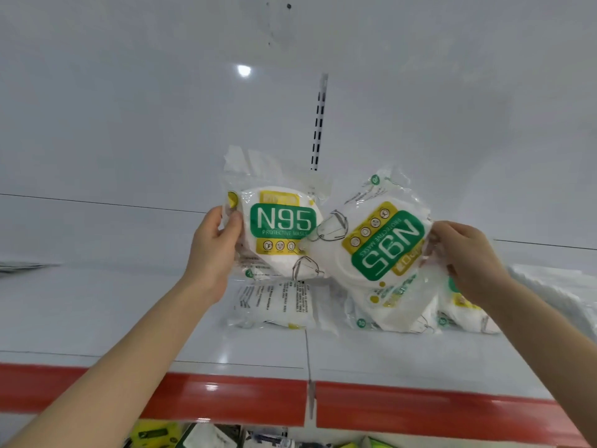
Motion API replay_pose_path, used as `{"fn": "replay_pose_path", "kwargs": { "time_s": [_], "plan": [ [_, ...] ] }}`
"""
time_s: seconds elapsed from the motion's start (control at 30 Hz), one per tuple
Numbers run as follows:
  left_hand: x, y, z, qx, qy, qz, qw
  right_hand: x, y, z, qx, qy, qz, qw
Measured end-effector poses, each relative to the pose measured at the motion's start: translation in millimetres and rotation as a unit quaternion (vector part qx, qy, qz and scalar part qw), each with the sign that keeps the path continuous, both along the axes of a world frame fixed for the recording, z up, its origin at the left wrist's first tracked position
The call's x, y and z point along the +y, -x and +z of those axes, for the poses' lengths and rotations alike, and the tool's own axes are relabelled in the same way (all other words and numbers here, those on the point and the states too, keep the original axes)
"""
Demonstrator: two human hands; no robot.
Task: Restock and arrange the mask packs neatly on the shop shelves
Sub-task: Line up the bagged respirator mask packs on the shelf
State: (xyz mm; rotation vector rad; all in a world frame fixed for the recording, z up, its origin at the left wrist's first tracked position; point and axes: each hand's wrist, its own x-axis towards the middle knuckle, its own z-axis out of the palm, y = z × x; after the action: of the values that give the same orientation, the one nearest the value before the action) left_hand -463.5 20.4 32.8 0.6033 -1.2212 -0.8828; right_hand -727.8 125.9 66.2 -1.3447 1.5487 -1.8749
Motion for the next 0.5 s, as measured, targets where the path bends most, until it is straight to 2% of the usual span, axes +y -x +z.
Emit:
{"fn": "replay_pose_path", "kwargs": {
  "time_s": [0.23,0.5],
  "plan": [
    [30,72,-10,-0.018,-0.072,-0.094,0.993,41,71,0,-0.037,0.018,-0.061,0.997],
    [46,145,-32,-0.063,-0.156,-0.165,0.972,63,131,-10,-0.016,0.014,-0.082,0.996]
  ]
}}
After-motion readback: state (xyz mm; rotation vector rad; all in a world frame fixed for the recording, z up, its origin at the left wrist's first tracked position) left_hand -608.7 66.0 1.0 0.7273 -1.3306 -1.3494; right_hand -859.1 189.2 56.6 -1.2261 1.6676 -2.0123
